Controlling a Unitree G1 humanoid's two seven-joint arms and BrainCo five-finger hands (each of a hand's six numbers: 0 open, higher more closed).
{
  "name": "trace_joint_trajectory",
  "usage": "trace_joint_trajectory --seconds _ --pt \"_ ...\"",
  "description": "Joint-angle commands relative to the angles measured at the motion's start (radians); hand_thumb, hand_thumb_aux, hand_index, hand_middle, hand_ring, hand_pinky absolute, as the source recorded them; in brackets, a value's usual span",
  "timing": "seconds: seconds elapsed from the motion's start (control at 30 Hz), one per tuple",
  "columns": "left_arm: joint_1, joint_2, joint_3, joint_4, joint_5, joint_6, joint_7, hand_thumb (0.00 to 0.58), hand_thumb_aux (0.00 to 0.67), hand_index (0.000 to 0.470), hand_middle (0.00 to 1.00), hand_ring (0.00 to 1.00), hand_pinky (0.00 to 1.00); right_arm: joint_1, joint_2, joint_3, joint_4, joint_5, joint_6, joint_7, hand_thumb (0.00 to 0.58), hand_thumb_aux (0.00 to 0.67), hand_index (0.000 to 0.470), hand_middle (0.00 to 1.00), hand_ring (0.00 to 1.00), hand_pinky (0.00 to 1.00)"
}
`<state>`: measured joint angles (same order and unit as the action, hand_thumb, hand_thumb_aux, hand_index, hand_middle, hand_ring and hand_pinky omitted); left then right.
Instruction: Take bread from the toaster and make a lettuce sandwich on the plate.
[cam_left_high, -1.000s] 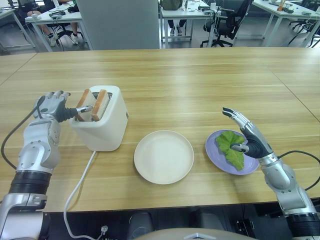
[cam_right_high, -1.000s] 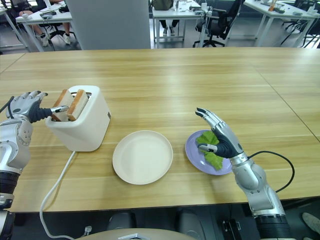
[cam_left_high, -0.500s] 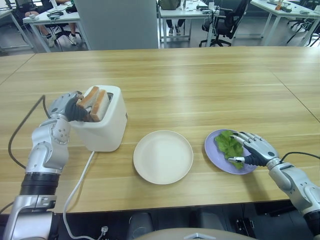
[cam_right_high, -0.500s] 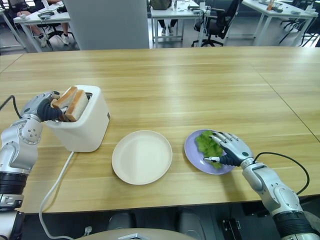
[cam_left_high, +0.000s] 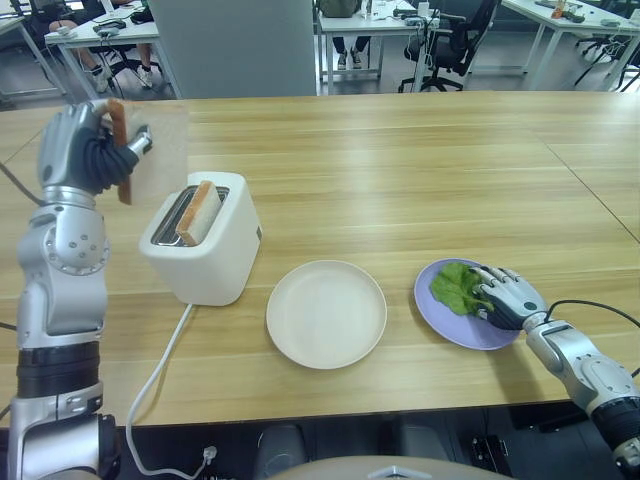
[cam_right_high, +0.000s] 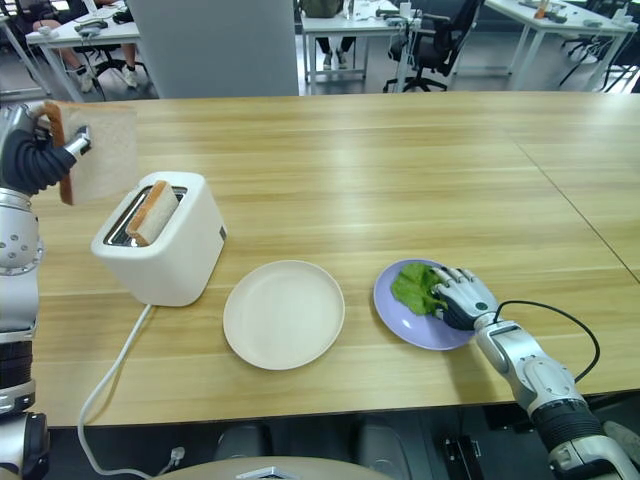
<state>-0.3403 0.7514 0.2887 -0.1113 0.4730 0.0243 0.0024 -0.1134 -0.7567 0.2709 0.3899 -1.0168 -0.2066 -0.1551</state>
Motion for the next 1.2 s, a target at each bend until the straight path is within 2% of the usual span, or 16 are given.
trace_joint_trajectory --seconds 0.03,0.17,0.3,0.43,0.57,0.83,1.07,1.1,1.13,1.17,1.2 --pt "0.021 -0.01 0.035 -0.11 -0.021 -0.029 0.009 0.58 0.67 0.46 1.0 1.0 1.0 -0.005 -0.008 0.02 0.013 0.005 0.002 -0.024 0.58 0.67 0.46 0.0 0.0 0.0" --pt "0.028 -0.047 0.015 -0.237 -0.1 -0.041 -0.049 0.58 0.67 0.46 1.0 1.0 1.0 0.003 -0.011 -0.006 -0.048 0.039 -0.012 -0.068 0.58 0.67 0.46 0.0 0.0 0.0" --pt "0.069 -0.118 -0.095 -0.328 -0.25 0.014 -0.2 0.58 0.67 0.46 1.0 1.0 1.0 0.014 -0.01 -0.042 -0.142 0.073 -0.039 -0.137 0.58 0.67 0.46 0.0 0.0 0.0" --pt "0.128 -0.191 -0.225 -0.329 -0.353 0.09 -0.331 0.58 0.67 0.46 1.0 1.0 1.0 0.028 -0.009 -0.076 -0.232 0.098 -0.069 -0.191 0.58 0.67 0.46 0.0 0.0 0.0" --pt "0.188 -0.231 -0.365 -0.263 -0.344 0.125 -0.41 0.58 0.67 0.46 1.0 1.0 1.0 0.047 -0.001 -0.111 -0.333 0.125 -0.087 -0.204 0.58 0.67 0.46 0.0 0.0 0.0" --pt "0.246 -0.354 -0.559 -0.057 -0.226 0.184 -0.367 0.58 0.67 0.46 1.0 1.0 1.0 0.058 0.047 -0.131 -0.479 0.17 -0.121 -0.169 0.58 0.67 0.46 0.0 0.0 0.0" --pt "0.268 -0.386 -0.633 0.099 -0.07 0.188 -0.25 0.58 0.67 0.46 1.0 1.0 1.0 0.02 0.151 -0.045 -0.522 0.183 -0.157 -0.074 0.58 0.67 0.46 0.0 0.0 0.0" --pt "0.267 -0.376 -0.643 0.109 -0.033 0.189 -0.229 0.57 0.583 0.4 1.0 1.0 1.0 0.012 0.168 -0.029 -0.517 0.181 -0.161 -0.063 0.58 0.67 0.46 0.0 0.0 0.0" --pt "0.265 -0.363 -0.653 0.115 0.007 0.191 -0.21 0.464 0.37 0.254 1.0 1.0 1.0 0.005 0.185 -0.014 -0.511 0.182 -0.166 -0.051 0.58 0.67 0.46 0.0 0.0 0.0" --pt "0.261 -0.347 -0.664 0.117 0.052 0.195 -0.19 0.271 0.181 0.124 0.98 0.98 0.98 -0.001 0.203 0.003 -0.508 0.182 -0.169 -0.039 0.58 0.67 0.46 0.0 0.0 0.0" --pt "0.259 -0.331 -0.668 0.114 0.09 0.199 -0.174 0.031 0.018 0.013 0.9 0.9 0.9 -0.008 0.219 0.019 -0.506 0.18 -0.172 -0.026 0.58 0.67 0.46 0.0 0.0 0.0"
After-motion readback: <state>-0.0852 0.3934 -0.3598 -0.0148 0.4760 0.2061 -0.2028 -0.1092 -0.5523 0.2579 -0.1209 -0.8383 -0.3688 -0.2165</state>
